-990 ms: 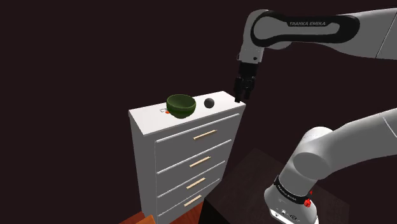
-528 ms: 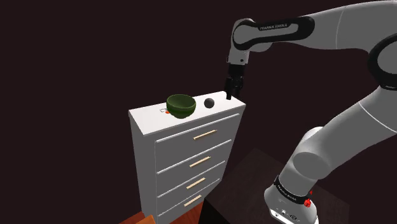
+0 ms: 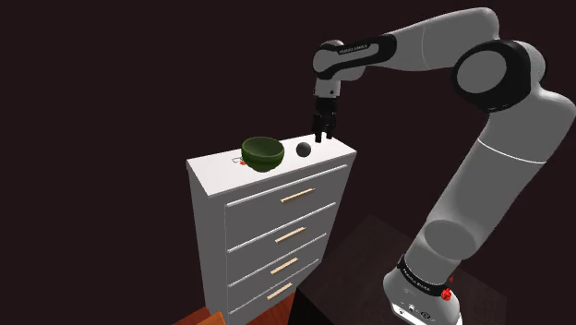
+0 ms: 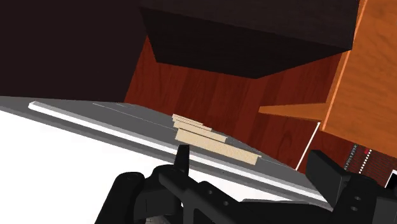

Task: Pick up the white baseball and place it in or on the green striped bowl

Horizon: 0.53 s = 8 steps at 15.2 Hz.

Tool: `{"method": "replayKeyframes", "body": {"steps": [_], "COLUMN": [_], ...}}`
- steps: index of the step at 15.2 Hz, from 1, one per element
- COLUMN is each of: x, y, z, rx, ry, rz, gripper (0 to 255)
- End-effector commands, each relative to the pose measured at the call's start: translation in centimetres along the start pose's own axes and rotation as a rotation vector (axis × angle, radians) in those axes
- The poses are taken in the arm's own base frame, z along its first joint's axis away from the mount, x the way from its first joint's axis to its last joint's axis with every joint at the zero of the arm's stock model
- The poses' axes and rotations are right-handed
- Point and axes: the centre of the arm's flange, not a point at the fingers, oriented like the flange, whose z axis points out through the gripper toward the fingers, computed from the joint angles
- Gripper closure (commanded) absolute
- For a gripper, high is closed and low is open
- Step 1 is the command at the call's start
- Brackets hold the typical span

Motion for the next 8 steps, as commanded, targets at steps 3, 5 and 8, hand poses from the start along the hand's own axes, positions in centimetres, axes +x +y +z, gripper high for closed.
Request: {"method": "replayKeyframes", "body": {"steps": [3,5,8], "x": [4.7,7.0,10.5], "y": [2.9,4.3,6.4], "z": [0.9,1.4,2.1], "rx": [-0.001,-0.001,-0.002], "ry": [-0.022,-0.033,-0.049], "rz": [-0.025,-0.037,-0.054], "gripper": [0,0,0]}}
